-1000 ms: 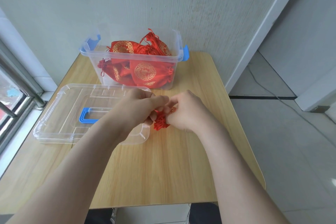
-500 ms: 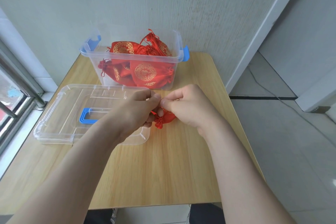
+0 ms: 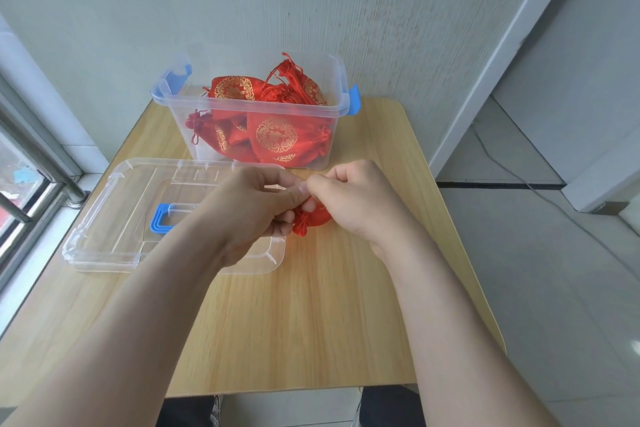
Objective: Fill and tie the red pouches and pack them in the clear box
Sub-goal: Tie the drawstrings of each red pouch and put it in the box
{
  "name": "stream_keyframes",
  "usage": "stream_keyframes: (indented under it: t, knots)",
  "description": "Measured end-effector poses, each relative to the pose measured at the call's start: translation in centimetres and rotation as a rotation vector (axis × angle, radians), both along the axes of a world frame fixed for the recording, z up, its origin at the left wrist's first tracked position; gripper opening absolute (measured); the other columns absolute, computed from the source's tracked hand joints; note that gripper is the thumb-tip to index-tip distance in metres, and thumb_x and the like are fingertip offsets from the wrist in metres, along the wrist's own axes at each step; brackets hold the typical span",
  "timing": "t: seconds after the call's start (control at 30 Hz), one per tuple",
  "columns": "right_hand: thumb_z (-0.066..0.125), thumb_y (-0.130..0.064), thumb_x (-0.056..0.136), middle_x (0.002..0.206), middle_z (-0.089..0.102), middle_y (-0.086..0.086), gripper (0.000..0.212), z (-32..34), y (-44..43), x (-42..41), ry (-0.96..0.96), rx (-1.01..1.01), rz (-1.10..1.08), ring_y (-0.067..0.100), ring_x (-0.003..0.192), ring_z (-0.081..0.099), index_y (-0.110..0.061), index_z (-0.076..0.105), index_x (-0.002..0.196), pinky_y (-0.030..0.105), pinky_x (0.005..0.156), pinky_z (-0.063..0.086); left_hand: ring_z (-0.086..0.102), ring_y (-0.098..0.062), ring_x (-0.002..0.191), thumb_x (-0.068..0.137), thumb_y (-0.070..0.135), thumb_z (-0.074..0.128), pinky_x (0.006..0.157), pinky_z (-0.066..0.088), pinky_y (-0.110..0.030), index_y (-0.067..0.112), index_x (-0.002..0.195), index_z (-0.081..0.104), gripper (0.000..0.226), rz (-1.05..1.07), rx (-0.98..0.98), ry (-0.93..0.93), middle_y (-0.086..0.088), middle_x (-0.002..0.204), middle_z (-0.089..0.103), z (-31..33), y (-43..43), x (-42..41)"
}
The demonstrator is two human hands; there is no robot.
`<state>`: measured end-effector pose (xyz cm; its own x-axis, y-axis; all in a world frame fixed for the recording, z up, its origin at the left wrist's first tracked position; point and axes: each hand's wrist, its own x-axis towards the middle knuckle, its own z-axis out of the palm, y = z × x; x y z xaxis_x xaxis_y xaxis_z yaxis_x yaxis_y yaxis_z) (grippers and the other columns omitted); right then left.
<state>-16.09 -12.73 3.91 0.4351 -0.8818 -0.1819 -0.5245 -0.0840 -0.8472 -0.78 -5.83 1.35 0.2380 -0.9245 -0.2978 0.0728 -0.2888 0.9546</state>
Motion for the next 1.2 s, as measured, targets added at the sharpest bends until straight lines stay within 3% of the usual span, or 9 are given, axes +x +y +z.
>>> stream_keyframes:
  t: [0.13, 0.3, 0.4, 0.57, 0.7, 0.83, 0.93, 1.03, 1.2]
  knots:
    - [0.063, -0.03, 0.09, 0.064, 0.057, -0.009, 0.024, -0.2, -0.2, 0.1, 0.014, -0.015, -0.027, 0.012, 0.063, 0.053, -0.018, 0.057, 0.07, 0.028, 0.062, 0.044, 0.065, -0.016, 0.067, 0.094, 0.018, 0.08, 0.065, 0.062, -0.028, 0.011, 0.094, 0.083, 0.008, -0.056, -0.003, -0.194, -0.013, 0.09, 0.08, 0.5, 0.4, 0.1]
    - [0.059, -0.023, 0.093, 0.077, 0.063, -0.001, 0.017, -0.2, -0.5, -0.1, 0.108, -0.055, 0.031, 0.02, 0.072, 0.059, -0.012, 0.061, 0.081, 0.032, 0.064, 0.045, 0.07, -0.02, 0.07, 0.095, 0.012, 0.078, 0.073, 0.068, -0.042, 0.008, 0.086, 0.082, 0.011, 0.001, -0.001, -0.283, -0.016, 0.086, 0.078, 0.3, 0.2, -0.2]
    - [0.048, -0.018, 0.101, 0.097, 0.066, -0.002, 0.015, -0.2, -0.7, -0.2, 0.14, -0.091, 0.067, 0.016, 0.083, 0.061, -0.02, 0.062, 0.103, 0.03, 0.062, 0.041, 0.075, -0.026, 0.065, 0.095, 0.01, 0.076, 0.074, 0.068, -0.042, 0.006, 0.083, 0.081, 0.013, 0.049, 0.016, -0.356, -0.02, 0.08, 0.075, 0.2, 0.2, 0.0]
    - [0.048, -0.016, 0.103, 0.069, 0.056, -0.009, 0.016, -0.7, -0.7, -0.1, -0.038, -0.094, 0.176, 0.014, 0.062, 0.052, -0.029, 0.056, 0.101, 0.034, 0.062, 0.044, 0.078, -0.027, 0.065, 0.095, 0.008, 0.075, 0.071, 0.067, -0.033, 0.006, 0.085, 0.08, 0.012, -0.077, 0.016, -0.513, -0.015, 0.072, 0.076, 0.1, 0.5, 0.1]
    - [0.053, -0.02, 0.106, 0.059, 0.058, -0.01, 0.014, -1.3, -0.6, 0.0, -0.081, -0.115, 0.198, 0.017, 0.06, 0.054, -0.031, 0.054, 0.099, 0.039, 0.064, 0.047, 0.077, -0.021, 0.061, 0.095, 0.005, 0.073, 0.066, 0.064, -0.026, 0.006, 0.084, 0.08, 0.014, -0.214, 0.011, -0.617, -0.011, 0.068, 0.075, 0.3, 0.7, 0.2]
    - [0.056, -0.021, 0.107, 0.061, 0.064, -0.01, 0.006, -1.2, -0.6, -0.3, -0.085, -0.084, 0.198, 0.008, 0.055, 0.056, -0.027, 0.055, 0.106, 0.03, 0.059, 0.046, 0.079, -0.021, 0.068, 0.096, 0.007, 0.075, 0.073, 0.066, -0.031, 0.01, 0.085, 0.081, 0.013, -0.291, 0.036, -0.569, -0.011, 0.072, 0.076, 0.4, 0.8, 0.1]
    - [0.057, -0.017, 0.108, 0.079, 0.072, -0.001, 0.007, -1.2, -0.7, -0.1, -0.245, 0.009, 0.122, 0.008, 0.061, 0.061, -0.022, 0.057, 0.113, 0.027, 0.06, 0.051, 0.076, -0.02, 0.072, 0.096, 0.008, 0.075, 0.074, 0.067, -0.038, 0.007, 0.086, 0.081, 0.012, -0.214, 0.03, -0.467, -0.013, 0.078, 0.077, 0.3, 0.7, 0.0]
    - [0.062, -0.015, 0.103, 0.097, 0.071, -0.005, 0.016, -1.7, -1.1, -0.1, -0.236, -0.152, 0.061, 0.005, 0.075, 0.066, -0.03, 0.061, 0.109, 0.026, 0.071, 0.055, 0.073, -0.02, 0.077, 0.099, 0.01, 0.071, 0.076, 0.067, -0.041, 0.005, 0.088, 0.079, 0.015, -0.115, 0.043, -0.392, -0.014, 0.087, 0.077, 0.0, 0.5, 0.0]
    - [0.081, -0.016, 0.079, 0.084, 0.074, -0.015, 0.017, -1.9, -0.4, -0.4, -0.042, -0.386, 0.174, 0.001, 0.071, 0.066, -0.029, 0.075, 0.089, 0.013, 0.063, 0.051, 0.075, -0.02, 0.077, 0.101, 0.011, 0.069, 0.08, 0.067, -0.043, 0.005, 0.094, 0.081, 0.015, 0.022, 0.071, -0.289, -0.014, 0.087, 0.079, 0.0, 0.3, 0.3]
